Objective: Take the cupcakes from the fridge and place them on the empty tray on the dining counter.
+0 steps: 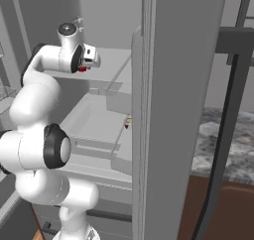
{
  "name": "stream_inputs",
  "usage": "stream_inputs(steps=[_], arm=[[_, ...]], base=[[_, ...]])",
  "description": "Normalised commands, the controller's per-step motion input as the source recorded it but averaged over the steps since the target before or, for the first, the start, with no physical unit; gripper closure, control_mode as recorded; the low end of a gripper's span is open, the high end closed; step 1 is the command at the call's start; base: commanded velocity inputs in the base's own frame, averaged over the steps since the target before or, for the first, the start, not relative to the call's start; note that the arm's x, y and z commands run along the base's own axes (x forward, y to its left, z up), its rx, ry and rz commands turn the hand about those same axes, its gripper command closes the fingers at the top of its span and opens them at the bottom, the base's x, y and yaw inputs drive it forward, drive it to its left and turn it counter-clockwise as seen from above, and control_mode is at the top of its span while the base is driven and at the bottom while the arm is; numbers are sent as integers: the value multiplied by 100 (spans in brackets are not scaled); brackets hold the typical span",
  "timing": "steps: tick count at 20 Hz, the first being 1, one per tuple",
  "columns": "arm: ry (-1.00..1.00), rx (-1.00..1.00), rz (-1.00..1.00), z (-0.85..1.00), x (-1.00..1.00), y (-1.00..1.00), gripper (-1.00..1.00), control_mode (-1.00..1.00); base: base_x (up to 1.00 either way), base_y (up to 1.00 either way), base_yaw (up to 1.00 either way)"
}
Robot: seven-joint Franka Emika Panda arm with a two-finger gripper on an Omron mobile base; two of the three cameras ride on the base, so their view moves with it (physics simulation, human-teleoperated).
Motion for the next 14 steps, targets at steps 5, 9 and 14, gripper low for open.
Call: stream_inputs(steps=[5, 9, 14], arm=[[-16, -4, 2, -4, -17, 1, 100, -100], [-20, -1, 1, 30, -58, 0, 100, -100], [3, 4, 0, 78, -90, -7, 100, -100]], base=[[0, 0, 0], [0, 0, 0], [0, 0, 0]])
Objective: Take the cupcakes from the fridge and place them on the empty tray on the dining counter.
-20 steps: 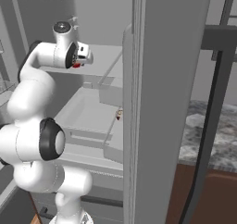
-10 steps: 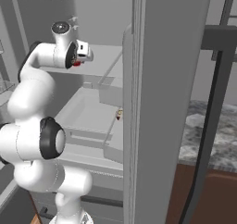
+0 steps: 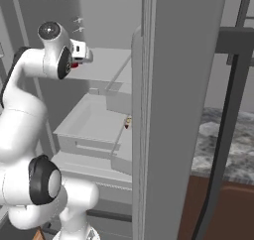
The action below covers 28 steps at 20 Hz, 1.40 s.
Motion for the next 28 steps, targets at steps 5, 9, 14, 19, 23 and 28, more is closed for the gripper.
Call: stream_inputs(steps=[5, 9, 14, 19, 23, 28], arm=[[9, 1, 0, 65, -100, -6, 100, -100], [-11, 0, 0, 2, -100, -20, 100, -100], [-7, 0, 0, -6, -100, -34, 100, -100], [-4, 0, 0, 0, -100, -5, 100, -100], [-3, 0, 0, 1, -100, 0, 100, -100], [-2, 0, 0, 2, -40, 0, 100, 100]], base=[[0, 0, 0], [0, 0, 0], [0, 0, 0], [0, 0, 0], [0, 0, 0], [-60, -2, 0]])
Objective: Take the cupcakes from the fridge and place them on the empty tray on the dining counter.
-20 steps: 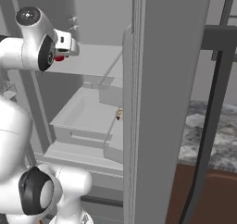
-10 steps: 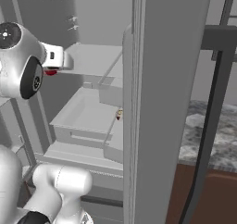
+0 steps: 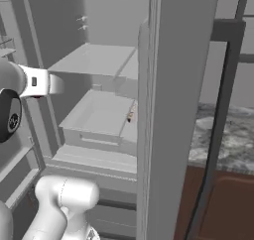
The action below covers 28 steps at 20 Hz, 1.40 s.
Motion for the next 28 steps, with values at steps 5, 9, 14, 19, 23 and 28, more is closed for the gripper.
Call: stream_inputs(steps=[5, 9, 14, 19, 23, 28], arm=[[0, 0, 0, 0, 0, 0, 100, 100], [0, 0, 0, 0, 0, 0, 100, 100], [0, 0, 0, 0, 0, 0, 100, 100], [0, 0, 0, 0, 0, 0, 100, 100], [0, 0, 0, 0, 0, 0, 100, 100], [0, 0, 0, 0, 0, 0, 100, 100]], base=[[-100, 0, 0], [-100, 0, -1], [-100, 0, -7], [-47, 9, -80], [0, 0, -100], [0, 0, -100]])
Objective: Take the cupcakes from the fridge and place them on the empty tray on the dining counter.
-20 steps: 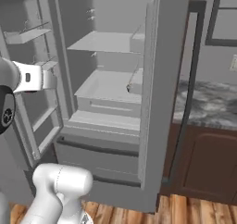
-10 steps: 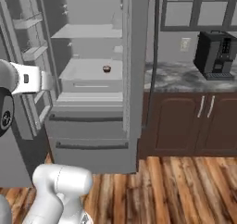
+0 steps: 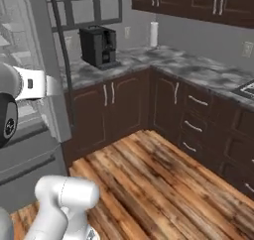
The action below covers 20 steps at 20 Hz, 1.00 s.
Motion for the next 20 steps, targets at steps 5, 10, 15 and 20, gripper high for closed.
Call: stream_inputs(steps=[5, 10, 15, 20], arm=[[0, 0, 0, 0, 0, 0, 100, 100], [0, 0, 0, 0, 0, 0, 100, 100], [0, 0, 0, 0, 0, 0, 100, 100], [0, 0, 0, 0, 0, 0, 100, 100]], base=[[0, 0, -100], [0, 0, -100], [0, 0, -100], [0, 0, -100]])
